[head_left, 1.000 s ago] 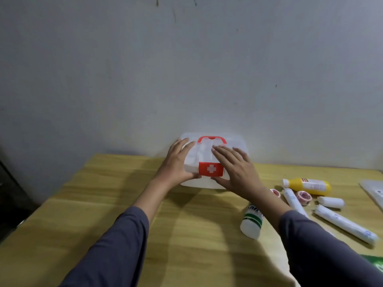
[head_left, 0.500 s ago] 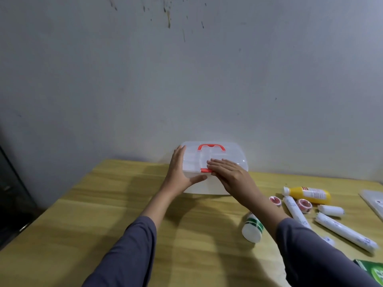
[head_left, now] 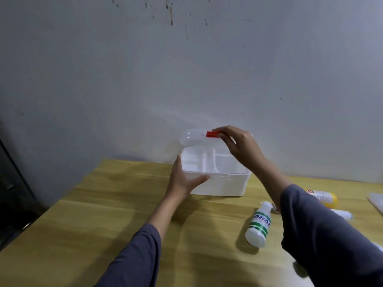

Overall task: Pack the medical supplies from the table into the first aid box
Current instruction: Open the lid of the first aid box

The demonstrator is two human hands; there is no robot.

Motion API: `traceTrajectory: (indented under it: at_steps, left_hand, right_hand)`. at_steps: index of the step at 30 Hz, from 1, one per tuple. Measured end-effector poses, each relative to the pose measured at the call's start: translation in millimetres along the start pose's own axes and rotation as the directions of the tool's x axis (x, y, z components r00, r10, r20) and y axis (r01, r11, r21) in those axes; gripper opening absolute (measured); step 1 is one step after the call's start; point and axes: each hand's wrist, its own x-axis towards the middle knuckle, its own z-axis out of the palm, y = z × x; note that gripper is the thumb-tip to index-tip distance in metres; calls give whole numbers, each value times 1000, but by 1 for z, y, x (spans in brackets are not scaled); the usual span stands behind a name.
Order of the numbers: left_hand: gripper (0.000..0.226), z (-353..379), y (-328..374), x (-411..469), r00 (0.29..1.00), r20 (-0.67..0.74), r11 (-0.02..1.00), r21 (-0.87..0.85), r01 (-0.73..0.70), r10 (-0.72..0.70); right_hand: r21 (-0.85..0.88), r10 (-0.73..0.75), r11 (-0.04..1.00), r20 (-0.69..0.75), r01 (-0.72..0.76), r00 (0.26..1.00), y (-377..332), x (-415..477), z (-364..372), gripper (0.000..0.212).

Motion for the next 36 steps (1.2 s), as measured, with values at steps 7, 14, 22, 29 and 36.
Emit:
traceTrajectory:
  at_steps: [7,14,22,29,36]
  left_hand:
    - [92,2,-7,0,998,-34,994,-93,-59,56]
    - [99,-3,-8,-1,998,5,992,-115,-61,62]
    - [113,1,-10,-9,999,-21,996,-81,-32,30]
    - [100,13,-10,-40,987,-132,992,-66,-105,95]
    - [99,-6,-3,-42,997,-69,998,-46,-50,47]
  right_hand:
    - [-87,32,995,-123,-43,992,20,51,8,23]
    - [-317,154,926,-185,-207,971,51,64,19,37]
    - [221,452,891,-337,-398,826,74,43,14,34]
    - [471,662,727,-288,-500,692,87,20,10,30]
    - [618,790,540,-135,-572,599,96,1,23,25]
